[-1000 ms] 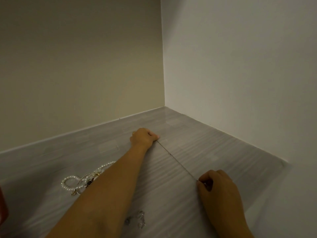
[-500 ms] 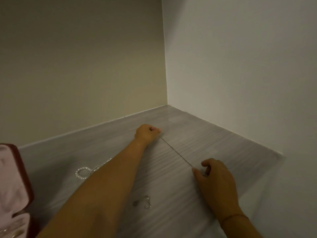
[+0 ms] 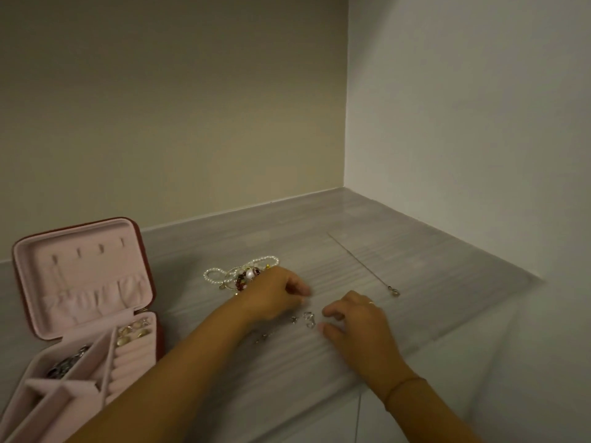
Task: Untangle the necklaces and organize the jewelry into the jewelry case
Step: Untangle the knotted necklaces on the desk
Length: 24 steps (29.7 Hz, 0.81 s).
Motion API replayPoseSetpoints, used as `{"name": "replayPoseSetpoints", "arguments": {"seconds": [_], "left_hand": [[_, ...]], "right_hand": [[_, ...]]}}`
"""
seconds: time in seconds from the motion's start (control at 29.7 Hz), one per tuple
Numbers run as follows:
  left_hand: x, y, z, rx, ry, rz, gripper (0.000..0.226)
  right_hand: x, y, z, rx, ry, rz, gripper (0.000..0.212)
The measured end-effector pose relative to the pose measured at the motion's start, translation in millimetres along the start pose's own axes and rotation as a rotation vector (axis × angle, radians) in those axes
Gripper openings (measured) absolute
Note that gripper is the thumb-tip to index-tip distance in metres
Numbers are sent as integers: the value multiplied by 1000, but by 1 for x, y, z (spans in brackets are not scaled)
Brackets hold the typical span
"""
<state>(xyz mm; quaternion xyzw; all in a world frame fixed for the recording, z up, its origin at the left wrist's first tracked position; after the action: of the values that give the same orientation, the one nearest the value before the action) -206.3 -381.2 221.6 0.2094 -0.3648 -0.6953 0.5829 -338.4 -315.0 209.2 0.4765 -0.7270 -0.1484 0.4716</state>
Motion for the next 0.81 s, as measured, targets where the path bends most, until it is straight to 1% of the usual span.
{"name": "replayPoseSetpoints", "arguments": {"seconds": [0.07,0.13,0.27,0.34,0.37,0.44,0.51,0.54,0.57,0.64,0.74,0.81], "left_hand": [[-10,1,-6,25,-6,-5,24],[-15,-1,-9,23,-13,6,21],[-18,-6,-7,-9,-19,23,13],[-20,-7,-6,-14,-13,23,6],[-22,-8,-5,-7,-10,21,4],[-26,-10,-3,16,-14,3,7],[-29,-10,-2,22,-13,-15,11],[-30,-8,-3,-2,3,-9,14],[-30,-4,-5,-53,31,11,16],[-30,3,-6,-221,76,39,17],[-31,4,5,-446,42,31,16],[-33,9,12,-531,42,71,11]], "right_hand": [[-1,-5,-7,2,-6,-20,30],[1,-8,-13,-17,1,-24,30],[6,-9,-20,13,-17,13,10],[8,-10,-22,-43,9,15,9],[9,-12,-22,-87,25,4,11],[10,-17,-23,-175,49,-44,16],[11,-22,-20,-177,40,-116,15],[12,-21,-16,-89,-8,-143,12],[13,-19,-12,51,-77,-155,13],[14,-9,-6,356,-209,-142,12],[15,0,-12,691,-319,-172,13],[16,4,-19,842,-373,-188,13]]}}
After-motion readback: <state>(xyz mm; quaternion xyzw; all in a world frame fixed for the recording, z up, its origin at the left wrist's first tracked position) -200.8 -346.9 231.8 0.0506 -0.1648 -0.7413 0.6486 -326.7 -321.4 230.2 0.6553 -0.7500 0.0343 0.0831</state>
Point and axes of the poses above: each hand's wrist, its own x-axis towards the middle knuckle, its own y-axis out of the back of the hand, z = x × y, the point moved 9 cm from there along x, towards the middle knuckle, and after that the axes turned 12 degrees about z, right-handed, at the moved point
